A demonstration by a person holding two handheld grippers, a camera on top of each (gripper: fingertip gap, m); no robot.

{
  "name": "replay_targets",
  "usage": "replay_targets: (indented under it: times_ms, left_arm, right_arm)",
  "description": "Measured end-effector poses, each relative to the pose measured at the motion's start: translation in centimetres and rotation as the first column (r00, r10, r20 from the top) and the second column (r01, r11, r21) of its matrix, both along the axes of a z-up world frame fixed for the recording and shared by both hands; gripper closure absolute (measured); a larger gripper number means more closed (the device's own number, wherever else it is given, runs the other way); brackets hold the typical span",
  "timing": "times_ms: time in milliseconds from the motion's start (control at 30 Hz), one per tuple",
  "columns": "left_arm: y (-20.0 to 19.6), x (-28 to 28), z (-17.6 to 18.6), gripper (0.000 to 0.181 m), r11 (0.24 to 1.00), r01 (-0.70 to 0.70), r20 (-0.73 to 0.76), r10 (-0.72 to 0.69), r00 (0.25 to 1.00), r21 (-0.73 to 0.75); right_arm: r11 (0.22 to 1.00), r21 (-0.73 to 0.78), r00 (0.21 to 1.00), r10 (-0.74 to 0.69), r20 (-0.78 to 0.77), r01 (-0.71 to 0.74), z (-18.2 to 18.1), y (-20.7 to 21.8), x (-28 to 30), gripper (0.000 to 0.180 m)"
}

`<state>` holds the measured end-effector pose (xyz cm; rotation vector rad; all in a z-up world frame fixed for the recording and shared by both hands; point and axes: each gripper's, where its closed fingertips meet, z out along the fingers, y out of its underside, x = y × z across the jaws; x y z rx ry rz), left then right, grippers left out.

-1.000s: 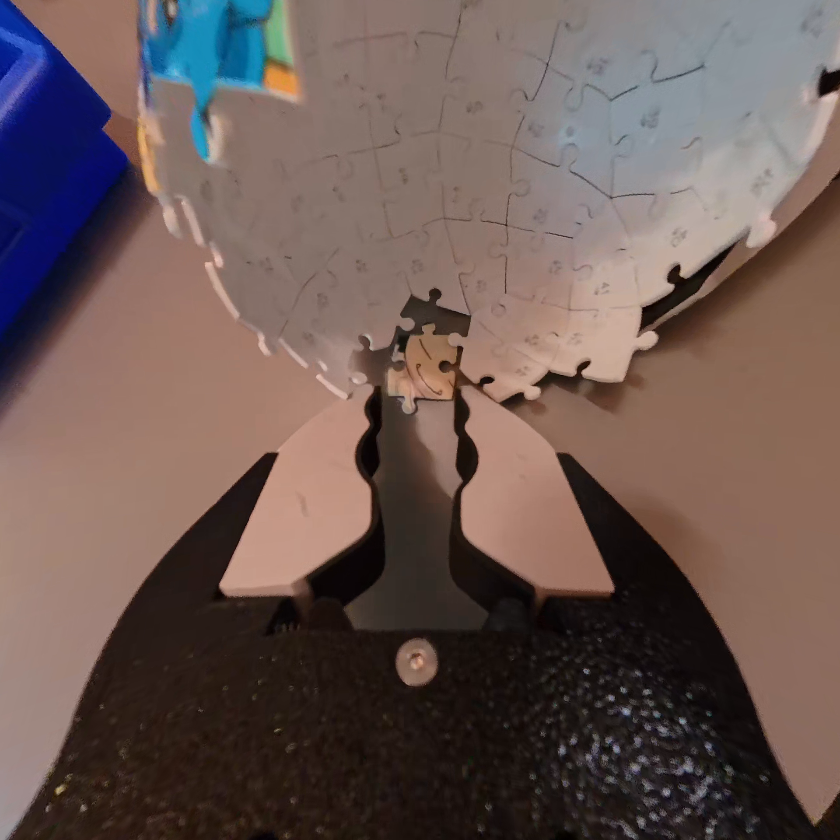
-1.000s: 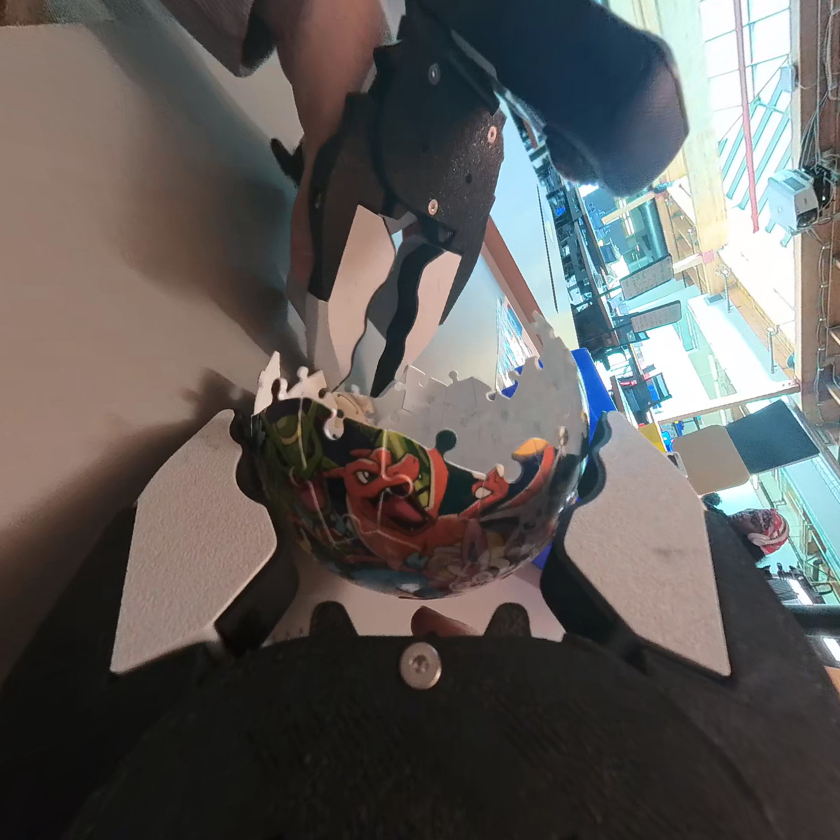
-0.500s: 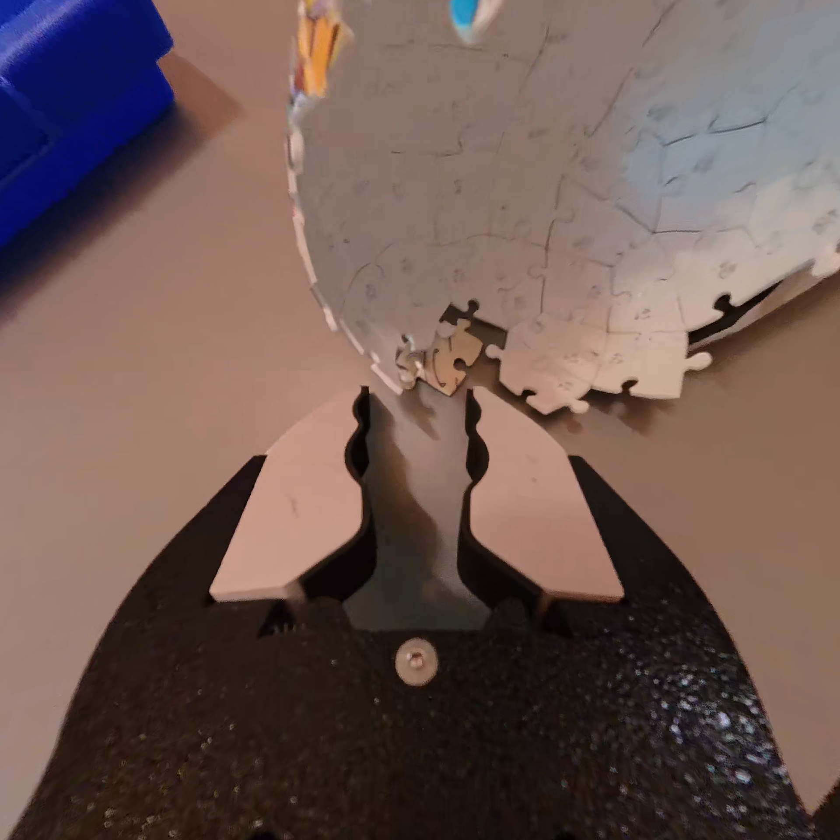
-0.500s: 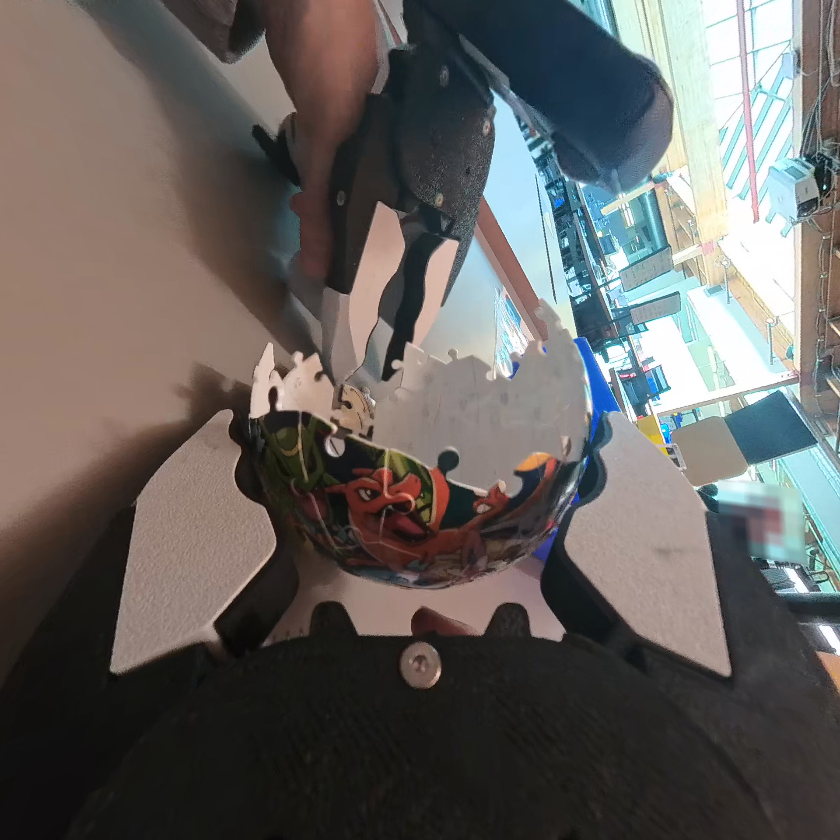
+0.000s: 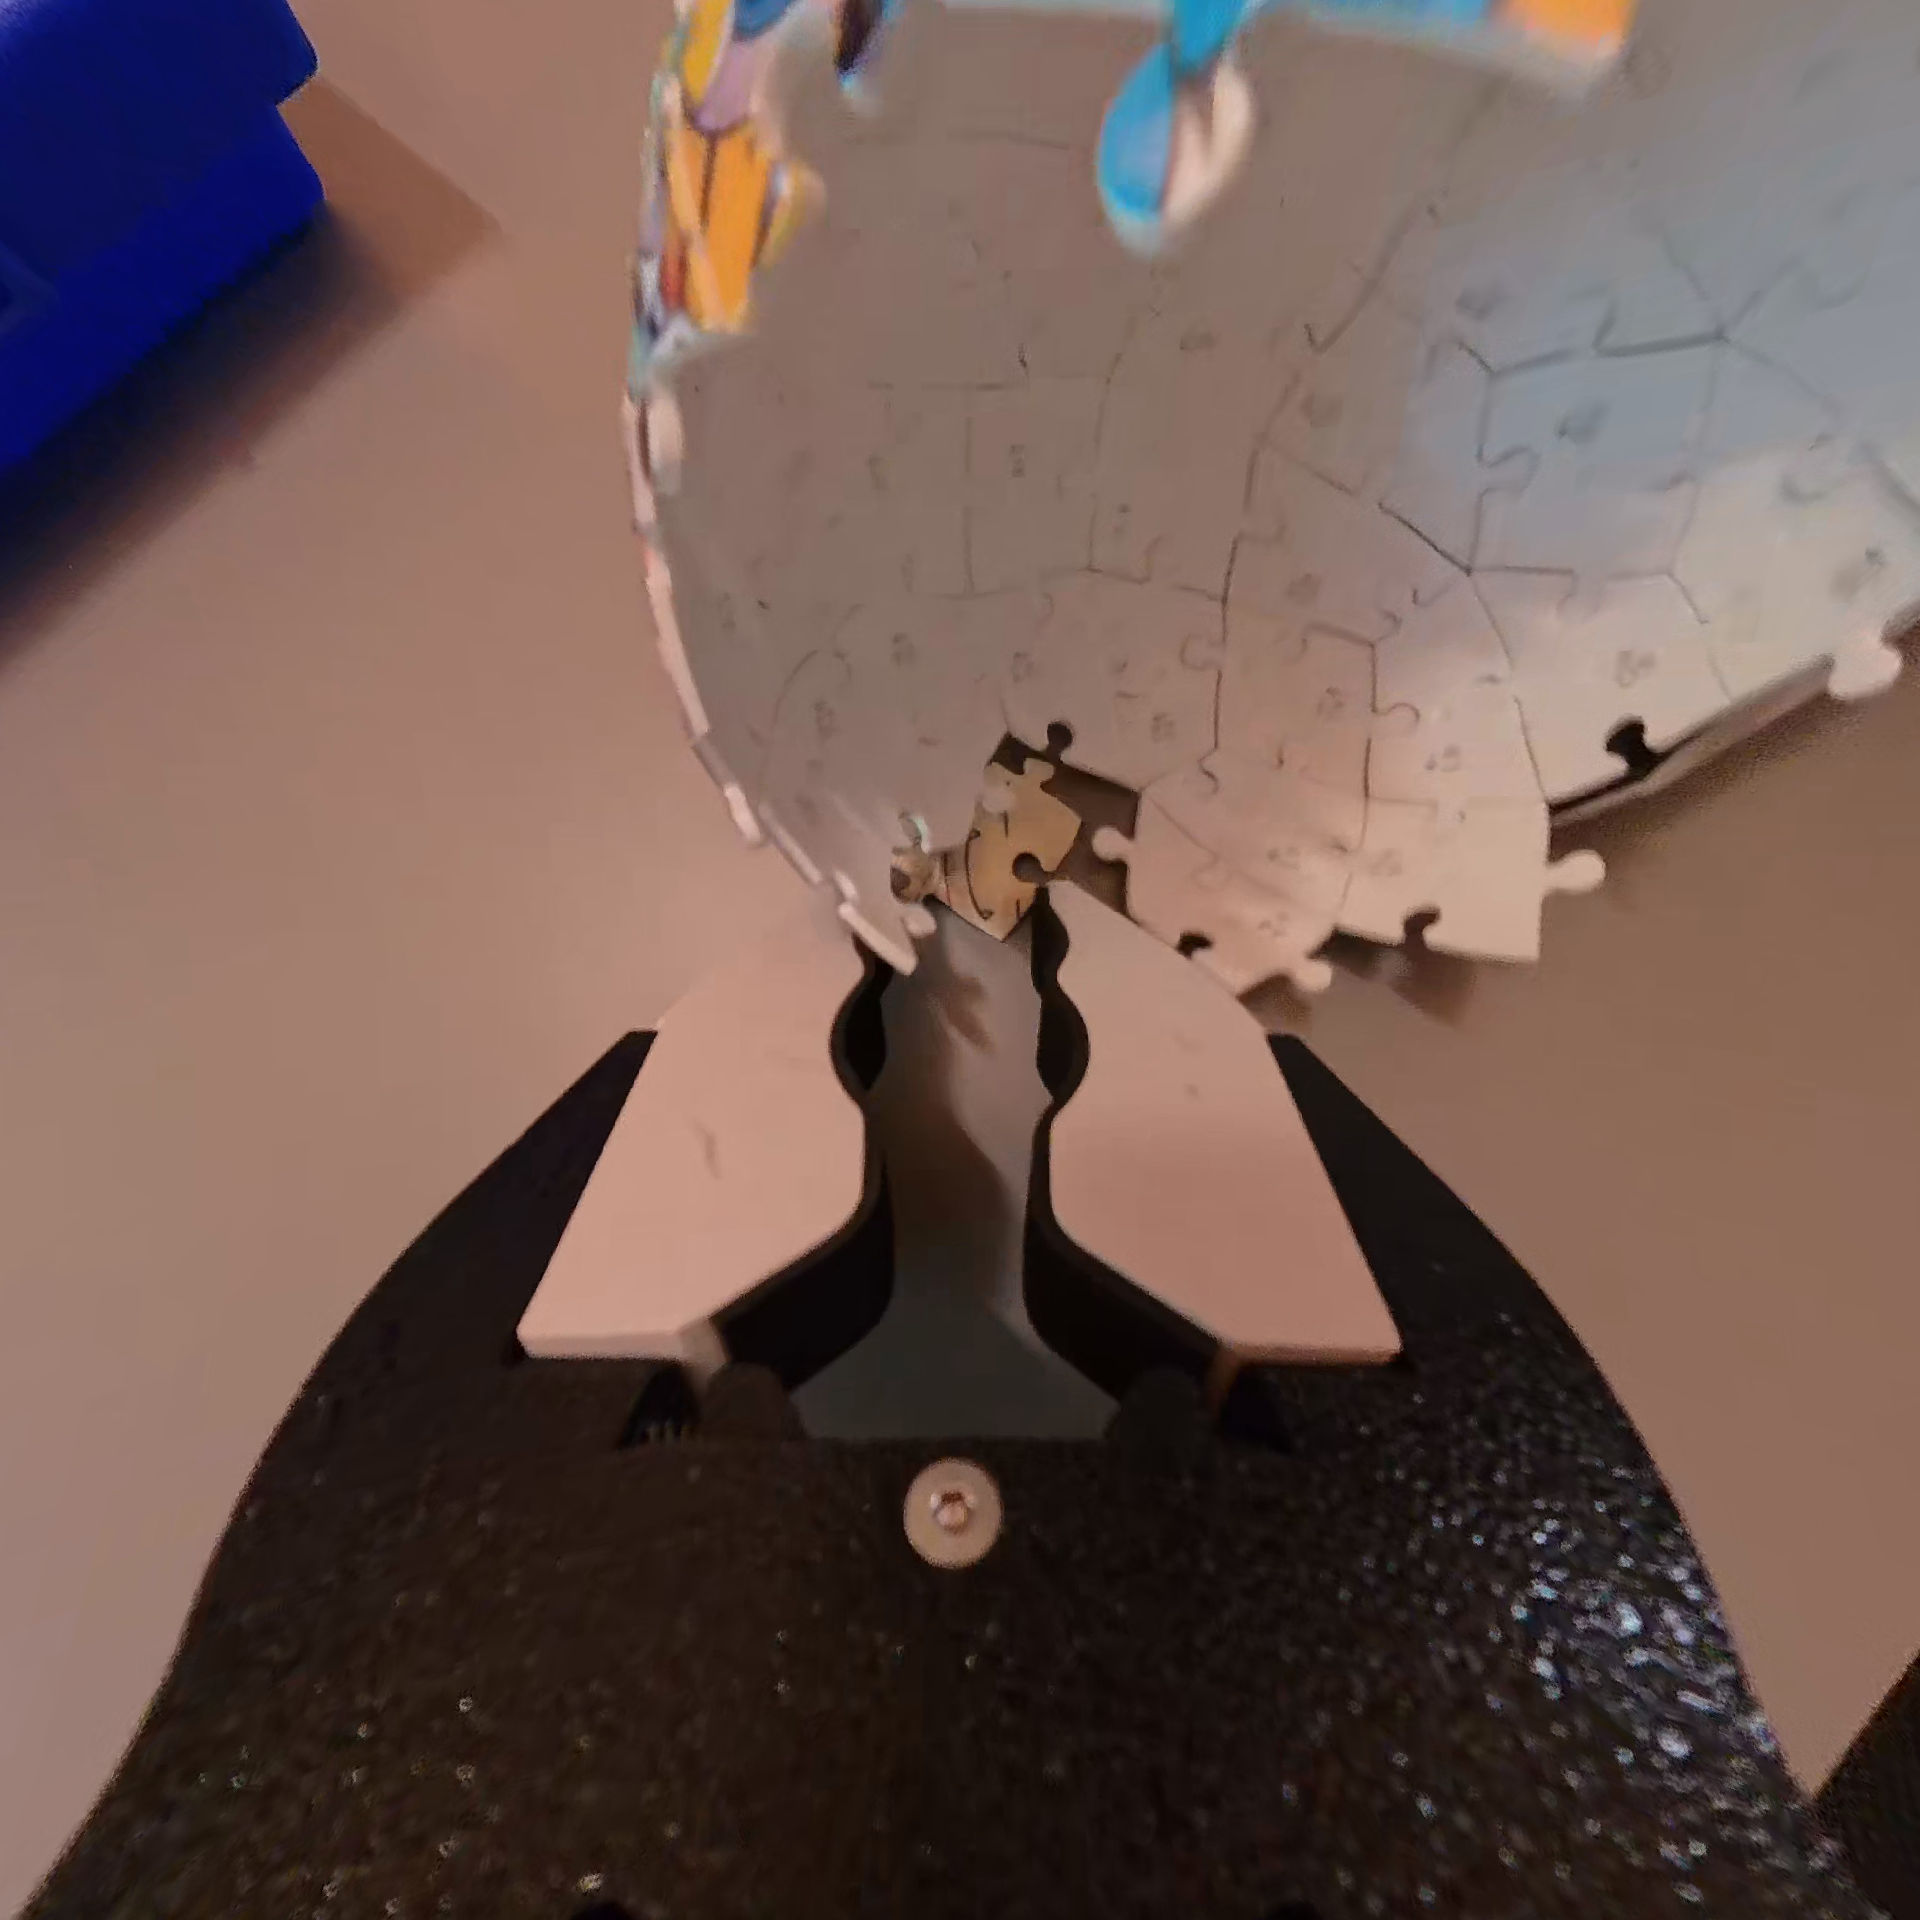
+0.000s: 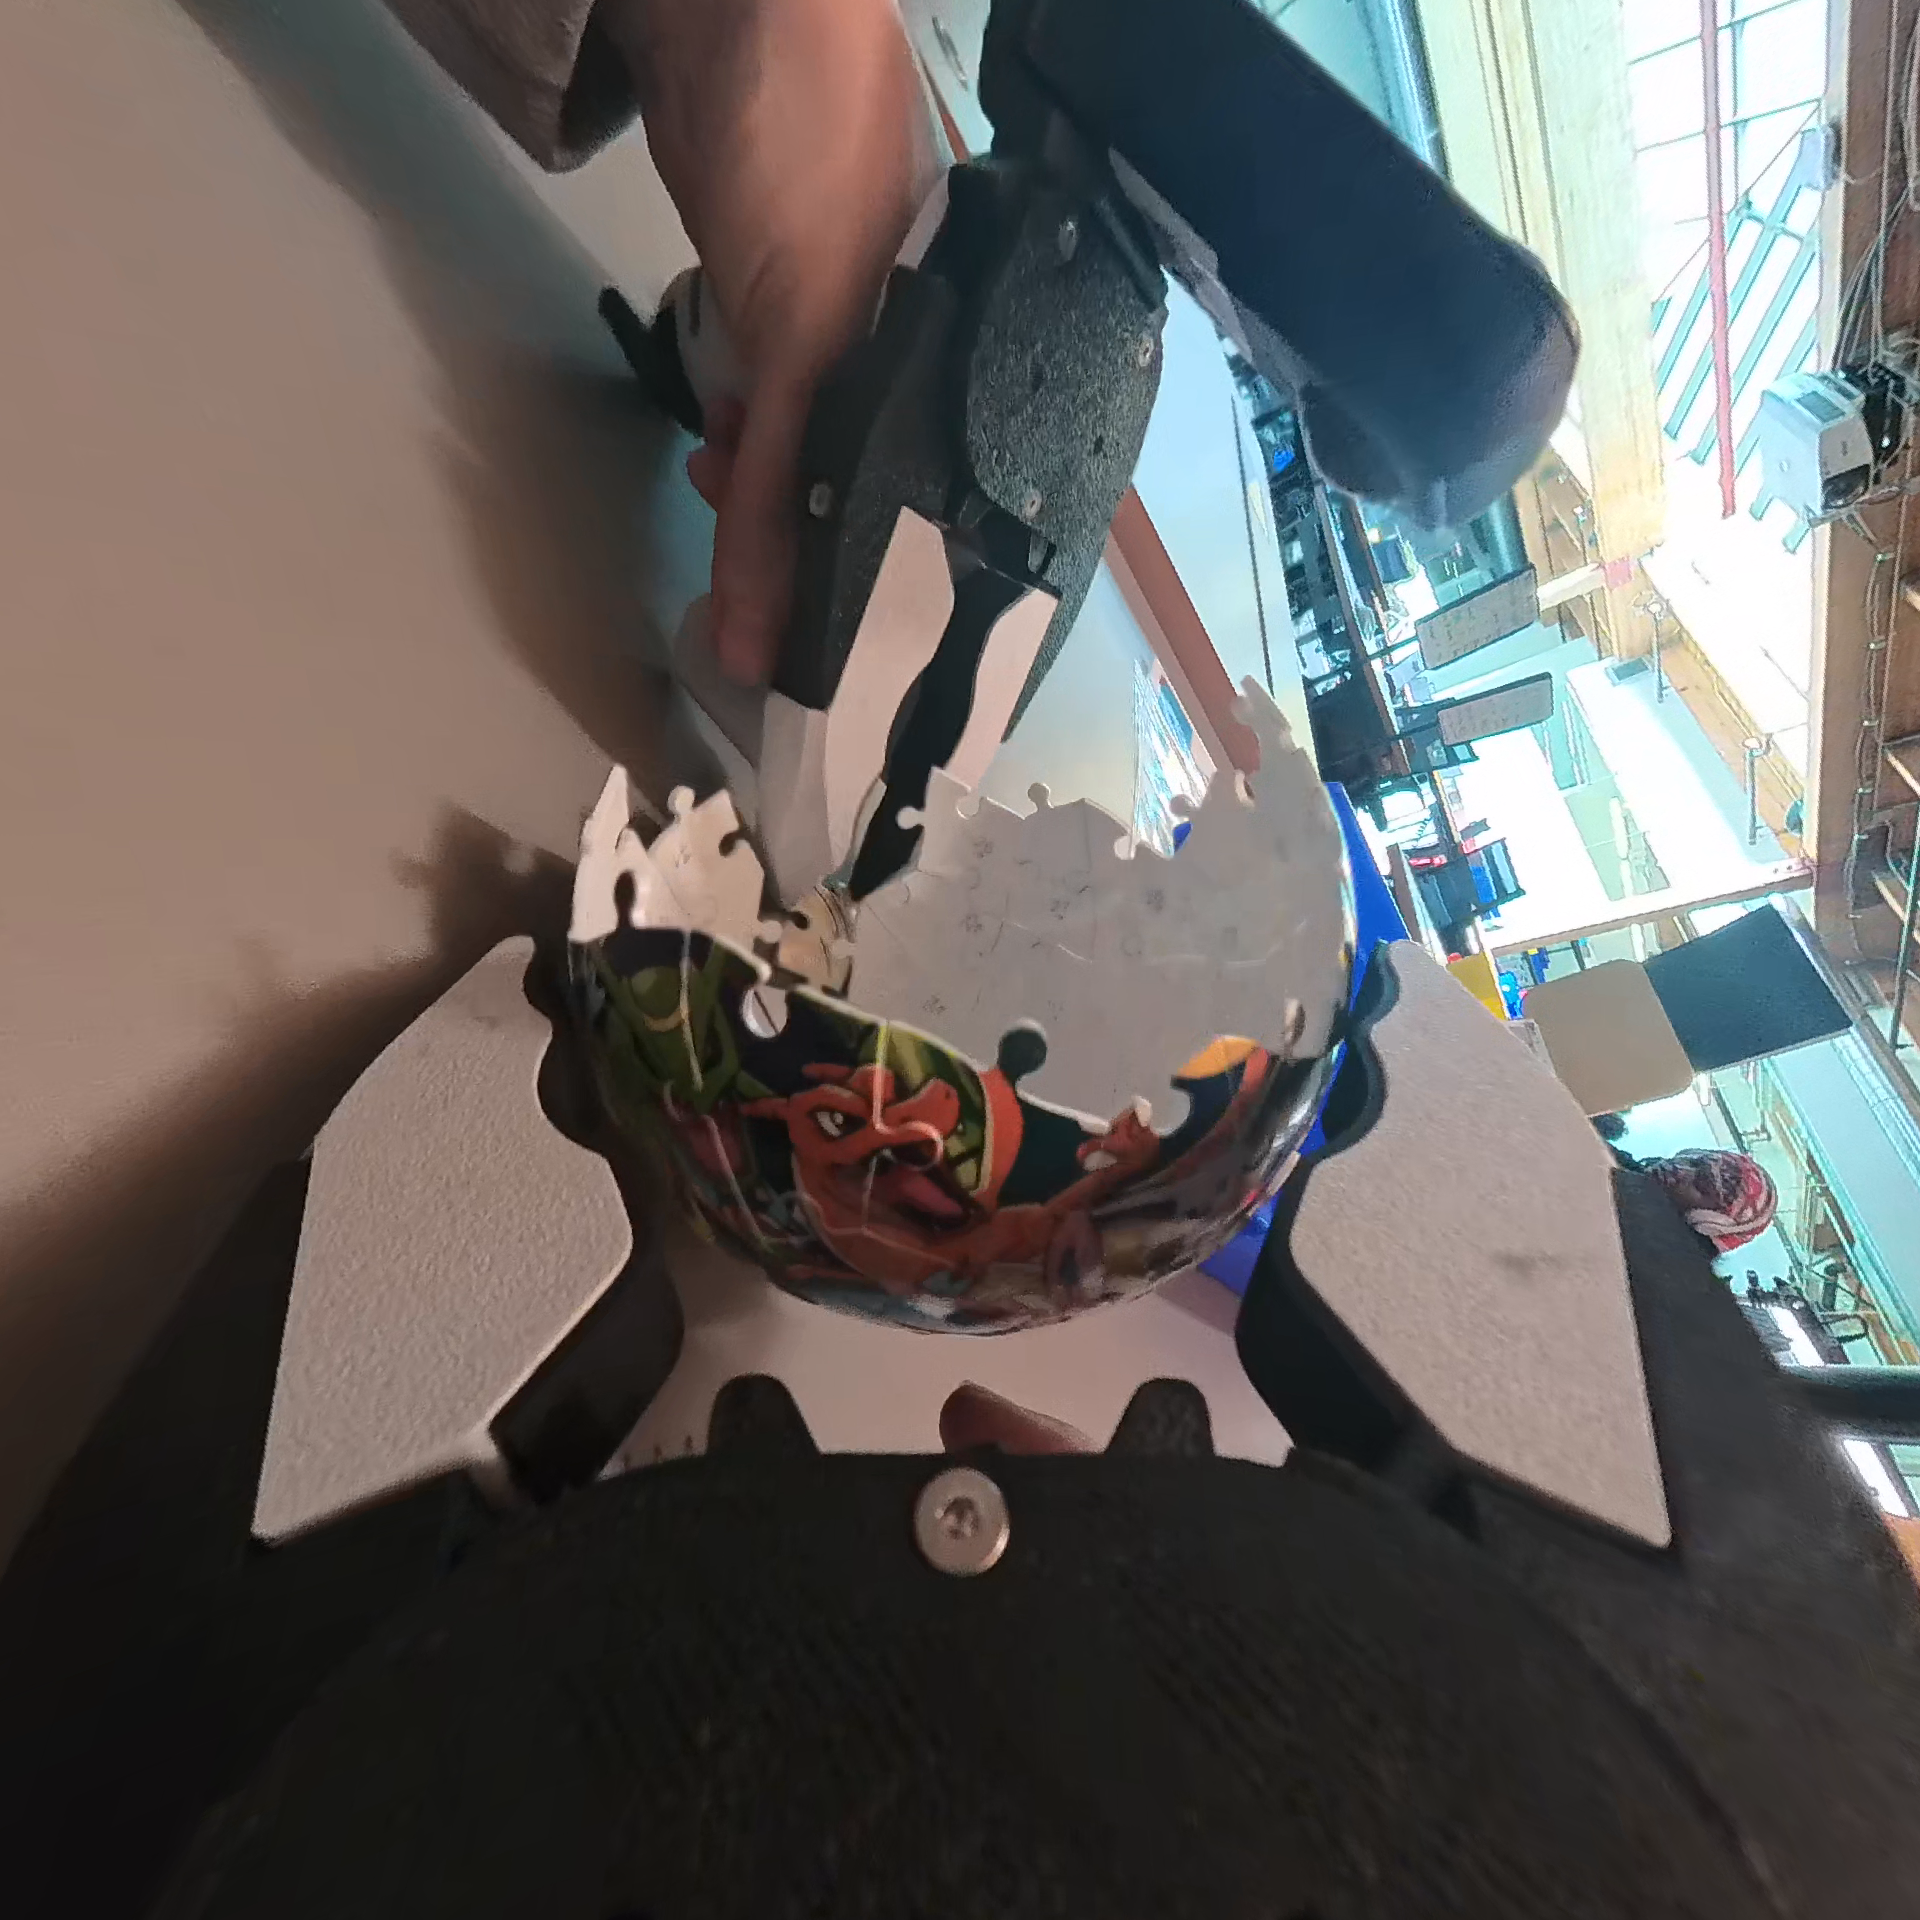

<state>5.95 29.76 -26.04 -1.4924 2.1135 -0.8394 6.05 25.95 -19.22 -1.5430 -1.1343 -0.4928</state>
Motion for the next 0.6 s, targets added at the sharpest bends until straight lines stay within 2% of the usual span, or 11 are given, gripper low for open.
replay_targets:
  times_ms: [200, 233, 300, 367, 433, 533, 600]
  left_arm:
    - [1.5, -3.6, 0.2, 0.157, 0.999, -0.022, -0.107, 0.027, 0.994, 0.046]
    - [1.5, -4.1, 0.5, 0.157, 0.999, -0.049, -0.122, 0.048, 0.991, 0.001]
    - [0.5, -4.8, 1.4, 0.157, 0.969, -0.111, -0.160, 0.076, 0.984, -0.221]
    - [-0.3, -5.1, 2.8, 0.157, 0.863, -0.177, -0.192, 0.096, 0.977, -0.472]
    - [0.1, -5.1, 3.6, 0.157, 0.732, -0.246, -0.224, 0.130, 0.966, -0.635]
    - [1.6, -4.7, 4.6, 0.157, 0.559, -0.298, -0.219, 0.206, 0.954, -0.774]
    - [3.2, -4.7, 4.4, 0.156, 0.462, -0.355, -0.248, 0.277, 0.928, -0.813]
  right_arm:
    - [1.000, 0.005, 1.000, 0.014, 0.012, -0.014, 0.1, 0.0, -0.7, 0.042]
    - [1.000, 0.005, 1.000, 0.014, 0.017, -0.014, 0.1, 0.0, -0.7, 0.043]
    - [1.000, 0.006, 1.000, 0.014, 0.025, -0.015, 0.1, 0.0, -0.8, 0.044]
    - [1.000, 0.006, 1.000, 0.015, 0.026, -0.016, 0.1, 0.0, -0.8, 0.044]
    - [1.000, 0.006, 0.999, 0.017, 0.031, -0.017, 0.1, 0.1, -0.9, 0.044]
    - [1.000, 0.006, 0.999, 0.018, 0.035, -0.019, 0.1, 0.1, -1.0, 0.044]
    - [1.000, 0.004, 0.999, 0.018, 0.036, -0.018, 0.1, 0.1, -1.0, 0.044]
